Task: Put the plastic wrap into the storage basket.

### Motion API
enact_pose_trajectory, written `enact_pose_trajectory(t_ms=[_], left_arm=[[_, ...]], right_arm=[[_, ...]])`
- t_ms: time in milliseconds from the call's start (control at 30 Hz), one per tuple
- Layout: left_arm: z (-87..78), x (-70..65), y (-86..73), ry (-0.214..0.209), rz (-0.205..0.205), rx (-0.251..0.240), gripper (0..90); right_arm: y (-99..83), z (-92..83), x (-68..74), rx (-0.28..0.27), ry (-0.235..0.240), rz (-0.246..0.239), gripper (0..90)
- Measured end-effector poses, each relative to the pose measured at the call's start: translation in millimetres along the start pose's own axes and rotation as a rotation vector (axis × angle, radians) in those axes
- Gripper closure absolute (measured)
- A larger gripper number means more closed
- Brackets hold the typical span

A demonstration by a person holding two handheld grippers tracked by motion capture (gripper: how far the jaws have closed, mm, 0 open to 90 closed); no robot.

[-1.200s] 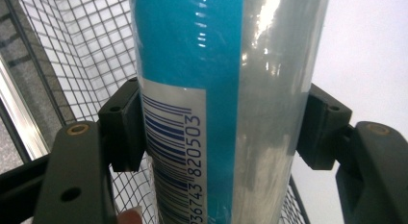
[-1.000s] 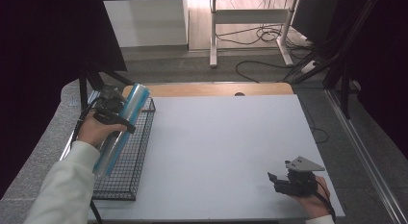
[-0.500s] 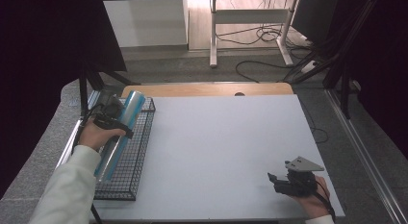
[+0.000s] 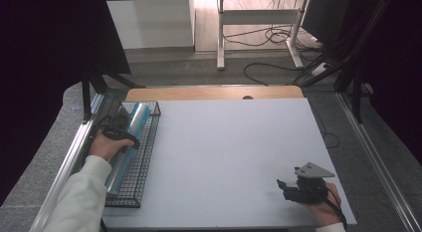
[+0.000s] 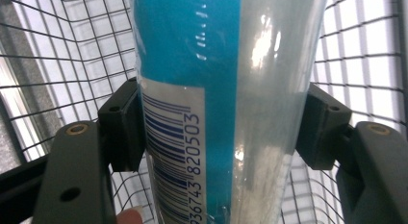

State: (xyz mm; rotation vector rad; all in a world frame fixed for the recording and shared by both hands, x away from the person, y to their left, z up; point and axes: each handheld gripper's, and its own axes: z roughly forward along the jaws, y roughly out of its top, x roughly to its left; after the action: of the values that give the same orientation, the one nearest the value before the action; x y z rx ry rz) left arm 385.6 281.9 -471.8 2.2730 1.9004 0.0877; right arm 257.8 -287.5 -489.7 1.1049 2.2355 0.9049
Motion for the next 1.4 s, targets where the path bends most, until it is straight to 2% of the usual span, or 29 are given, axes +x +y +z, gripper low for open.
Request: enact_pose_trajectory(t_ms=[67,100,133,167,267,367,400,433,500,533,567,633,733,767,833,867,900,933,1000,1167,1267,1300,1333,1400], left_arm=[[10.6,-2.2,0.9,0.01,-0.006,0.009,31.5],[10.6,-2.2,0.9,0.01,-0.006,0.009,31.4],[22.1,-3.5,1.3,0.025,-0.012,0.032,31.2],[25.6,-4.4,1.8,0.043,-0.013,0.032,30.5],[18.3,-4.2,1.3,0.04,-0.039,-0.022,23.8],[10.1,-4.0,-0.2,0.027,-0.032,-0.05,18.3],[2.7,-4.2,-3.1,0.028,-0.036,-0.085,16.9],[-0.1,-4.9,-4.7,0.028,-0.037,-0.098,15.6],[-2.9,-6.0,-6.6,0.03,-0.033,-0.112,14.1],[-9.1,-8.7,-11.4,0.035,-0.023,-0.15,14.2],[-9.1,-8.7,-11.4,0.035,-0.023,-0.15,14.4],[-20.0,-15.0,-19.4,-0.009,0.014,-0.205,14.3],[-30.7,-22.2,-26.2,-0.044,0.055,-0.257,14.7],[-30.7,-22.2,-26.2,-0.044,0.055,-0.257,14.8],[-40.2,-32.0,-34.3,-0.068,0.103,-0.304,14.9],[-40.2,-32.0,-34.3,-0.068,0.103,-0.304,14.9],[-43.4,-37.8,-38.9,-0.083,0.124,-0.329,15.0],[-43.4,-37.8,-38.9,-0.083,0.124,-0.329,15.1],[-44.9,-48.4,-47.0,-0.113,0.153,-0.359,15.2],[-44.2,-66.9,-62.2,-0.175,0.19,-0.414,15.3],[-42.3,-79.8,-71.9,-0.197,0.207,-0.457,15.6],[-42.3,-79.8,-71.9,-0.197,0.207,-0.457,15.7],[-38.3,-89.0,-77.9,-0.215,0.224,-0.471,15.8],[-33.3,-99.1,-83.5,-0.221,0.241,-0.474,15.8]], right_arm=[[-0.2,0.1,-0.1,0.001,-0.002,-0.001,24.1],[-0.3,0.2,-0.1,0.001,-0.003,-0.001,24.0],[-0.4,0.2,-0.2,0.002,-0.004,-0.001,24.1],[-0.5,0.3,-0.3,0.002,-0.005,-0.001,24.1],[-0.7,0.0,-0.3,0.003,-0.006,-0.003,24.0],[-0.6,-0.1,-0.2,0.002,-0.004,-0.003,24.0],[-0.7,-0.1,-0.1,0.001,-0.003,-0.005,24.0],[-0.8,-0.1,0.1,0.002,-0.004,-0.006,24.0],[-0.9,-0.3,0.0,0.003,-0.004,-0.01,23.9],[-1.0,-0.5,0.0,0.003,-0.004,-0.01,23.9],[-0.9,-0.8,0.2,0.004,-0.004,-0.01,23.8],[-1.0,-0.8,0.5,0.003,-0.003,-0.011,23.7],[-1.1,-0.2,0.9,0.005,-0.006,-0.011,23.6],[-1.1,-0.3,1.0,0.006,-0.006,-0.012,23.6],[-0.9,-0.2,1.1,0.006,-0.006,-0.012,23.6],[-0.7,0.0,1.3,0.005,-0.006,-0.012,23.6],[-0.5,0.0,1.4,0.005,-0.007,-0.012,23.6],[-0.2,-0.1,1.7,0.005,-0.007,-0.013,23.6],[0.1,-0.3,2.3,0.004,-0.008,-0.014,23.6],[-0.1,-0.7,2.5,0.004,-0.009,-0.016,23.5],[-0.5,-1.1,1.9,0.004,-0.01,-0.014,23.5],[-0.5,-1.1,1.9,0.004,-0.01,-0.014,23.5],[-0.6,-1.0,1.4,0.0,-0.009,-0.011,23.6],[-0.6,-1.0,1.2,-0.002,-0.007,-0.01,23.5]])
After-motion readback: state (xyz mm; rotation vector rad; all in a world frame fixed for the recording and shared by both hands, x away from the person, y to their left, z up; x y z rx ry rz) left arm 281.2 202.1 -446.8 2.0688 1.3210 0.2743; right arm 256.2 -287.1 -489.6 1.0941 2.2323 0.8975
